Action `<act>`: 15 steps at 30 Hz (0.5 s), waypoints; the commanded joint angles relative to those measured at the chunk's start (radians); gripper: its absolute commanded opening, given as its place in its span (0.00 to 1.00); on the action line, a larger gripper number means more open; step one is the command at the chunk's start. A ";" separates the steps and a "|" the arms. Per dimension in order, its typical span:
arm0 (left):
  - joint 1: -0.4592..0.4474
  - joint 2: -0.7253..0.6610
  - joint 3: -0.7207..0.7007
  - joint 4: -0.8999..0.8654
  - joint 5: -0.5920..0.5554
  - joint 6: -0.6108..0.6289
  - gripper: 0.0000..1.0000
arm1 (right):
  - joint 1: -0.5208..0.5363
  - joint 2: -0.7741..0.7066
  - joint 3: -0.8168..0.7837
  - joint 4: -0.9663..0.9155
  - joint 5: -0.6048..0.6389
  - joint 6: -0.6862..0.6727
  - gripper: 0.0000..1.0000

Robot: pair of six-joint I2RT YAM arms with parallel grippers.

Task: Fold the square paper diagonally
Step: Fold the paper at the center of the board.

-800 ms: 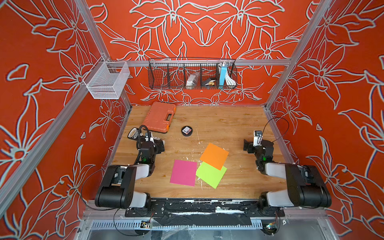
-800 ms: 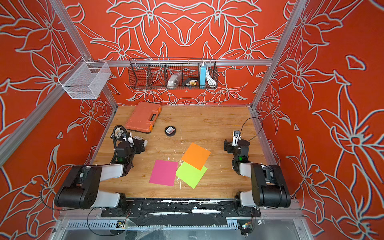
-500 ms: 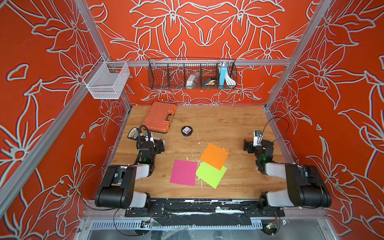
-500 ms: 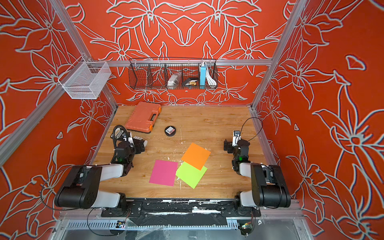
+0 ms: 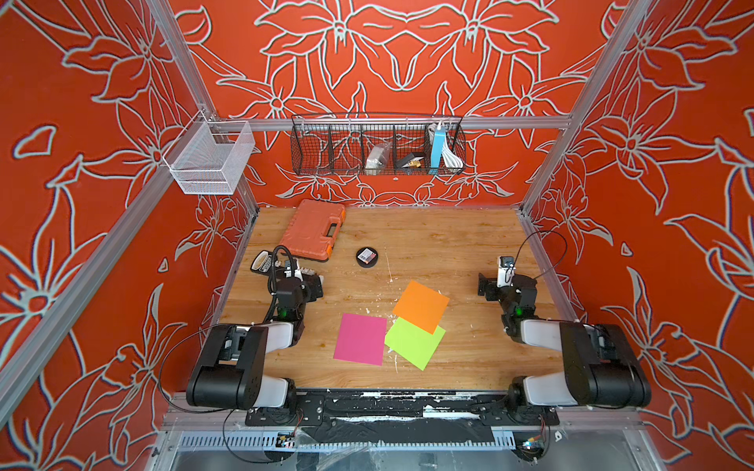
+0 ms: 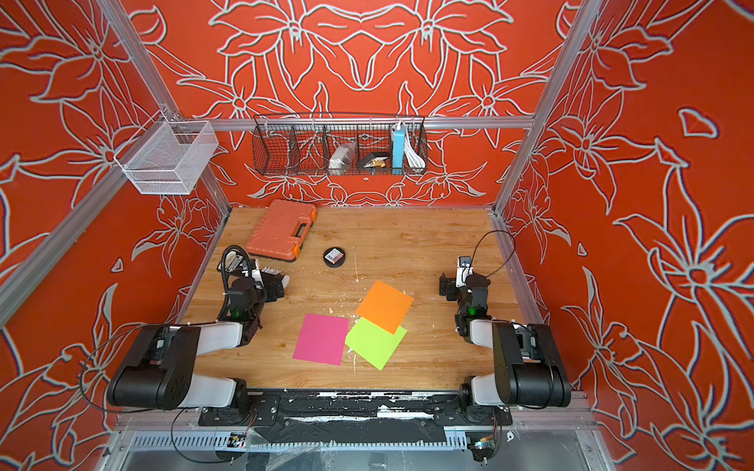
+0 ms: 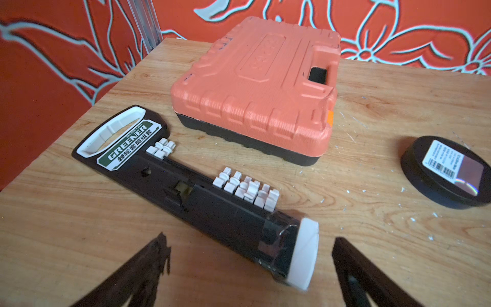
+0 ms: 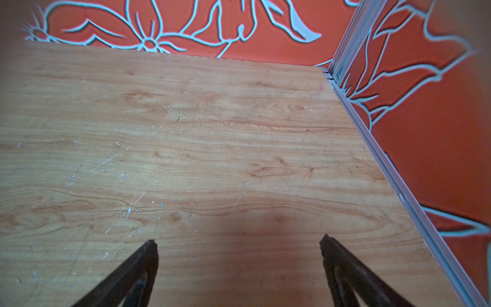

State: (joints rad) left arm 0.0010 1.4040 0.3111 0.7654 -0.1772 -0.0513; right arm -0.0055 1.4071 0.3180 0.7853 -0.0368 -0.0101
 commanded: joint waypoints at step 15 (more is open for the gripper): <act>-0.180 -0.162 0.223 -0.445 -0.161 0.065 0.92 | 0.025 -0.195 0.092 -0.279 -0.010 -0.019 0.79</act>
State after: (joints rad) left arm -0.1371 1.2900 0.4736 0.4850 -0.2592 0.0074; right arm 0.0029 1.3231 0.3325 0.6682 -0.0502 -0.0257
